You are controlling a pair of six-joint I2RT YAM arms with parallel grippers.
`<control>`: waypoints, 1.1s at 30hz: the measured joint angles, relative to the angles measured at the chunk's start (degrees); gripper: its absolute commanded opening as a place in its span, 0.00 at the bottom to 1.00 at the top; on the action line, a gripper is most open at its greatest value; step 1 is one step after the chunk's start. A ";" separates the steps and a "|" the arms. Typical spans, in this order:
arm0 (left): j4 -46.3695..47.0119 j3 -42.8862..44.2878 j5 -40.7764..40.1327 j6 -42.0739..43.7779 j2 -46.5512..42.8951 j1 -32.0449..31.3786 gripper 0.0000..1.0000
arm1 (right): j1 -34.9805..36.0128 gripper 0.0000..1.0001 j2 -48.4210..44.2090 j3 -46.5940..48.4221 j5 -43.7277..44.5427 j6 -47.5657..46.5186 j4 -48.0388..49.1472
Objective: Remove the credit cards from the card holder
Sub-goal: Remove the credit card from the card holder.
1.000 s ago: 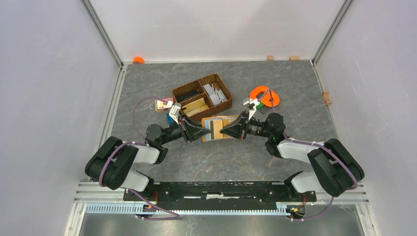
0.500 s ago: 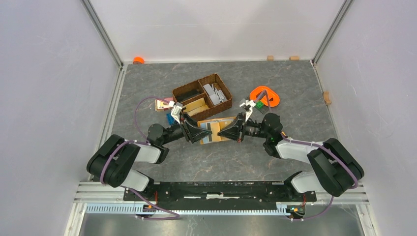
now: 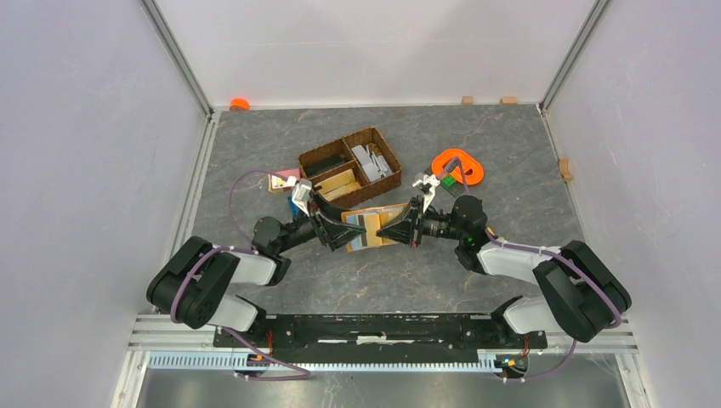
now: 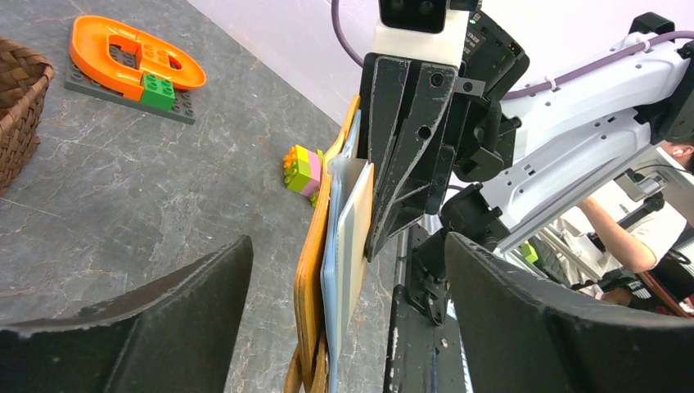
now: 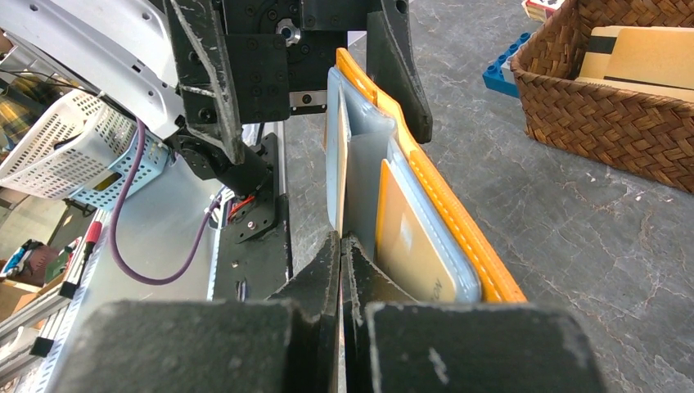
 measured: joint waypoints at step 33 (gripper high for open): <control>-1.75 2.16 2.82 3.50 0.92 -1.01 0.02 | 1.07 0.00 0.52 1.68 -0.33 -1.16 -1.60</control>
